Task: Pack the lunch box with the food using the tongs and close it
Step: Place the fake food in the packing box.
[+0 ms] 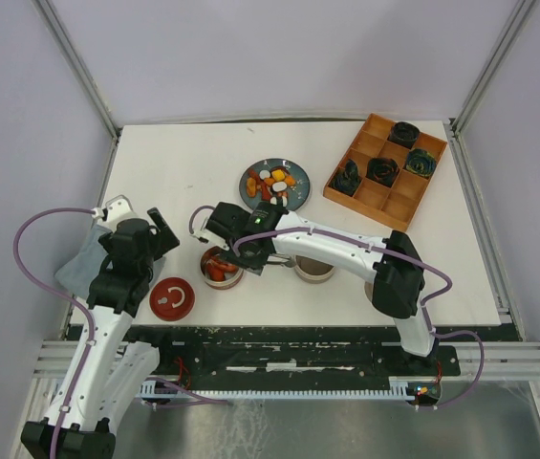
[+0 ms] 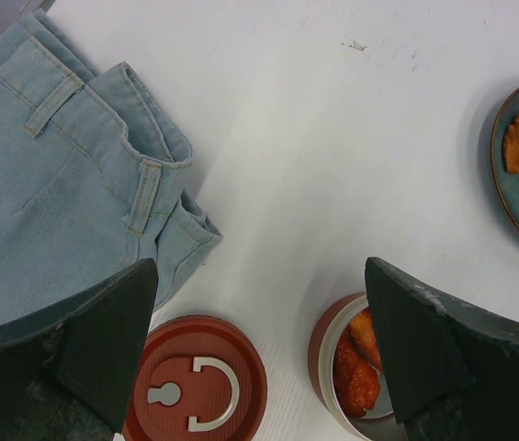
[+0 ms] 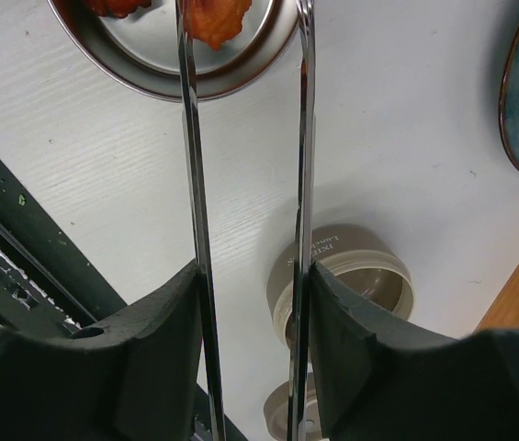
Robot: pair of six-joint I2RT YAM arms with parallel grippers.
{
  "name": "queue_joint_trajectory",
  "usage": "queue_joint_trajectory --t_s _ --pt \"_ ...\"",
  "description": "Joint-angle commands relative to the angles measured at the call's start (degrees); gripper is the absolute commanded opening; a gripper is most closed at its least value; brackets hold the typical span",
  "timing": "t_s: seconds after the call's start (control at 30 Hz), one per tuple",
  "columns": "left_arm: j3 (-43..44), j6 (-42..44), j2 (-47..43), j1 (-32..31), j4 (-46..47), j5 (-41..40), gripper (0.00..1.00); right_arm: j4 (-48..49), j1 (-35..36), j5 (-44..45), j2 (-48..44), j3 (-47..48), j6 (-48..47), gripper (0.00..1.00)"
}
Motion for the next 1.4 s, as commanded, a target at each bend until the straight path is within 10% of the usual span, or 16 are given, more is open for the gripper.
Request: queue_joint_trajectory --t_s 0.0,0.6,1.37 --pt "0.46 -0.71 -0.03 0.20 1.68 0.21 0.99 0.33 0.26 1.40 -2.89 2.88 0.94 0.52" --pt "0.47 -0.62 -0.10 0.17 1.77 0.51 1.00 0.46 0.25 -8.92 -5.12 0.85 3.68 0.43" --pt "0.46 -0.53 0.29 0.18 1.87 0.83 1.00 -1.75 0.28 -1.78 1.23 2.70 2.33 0.40"
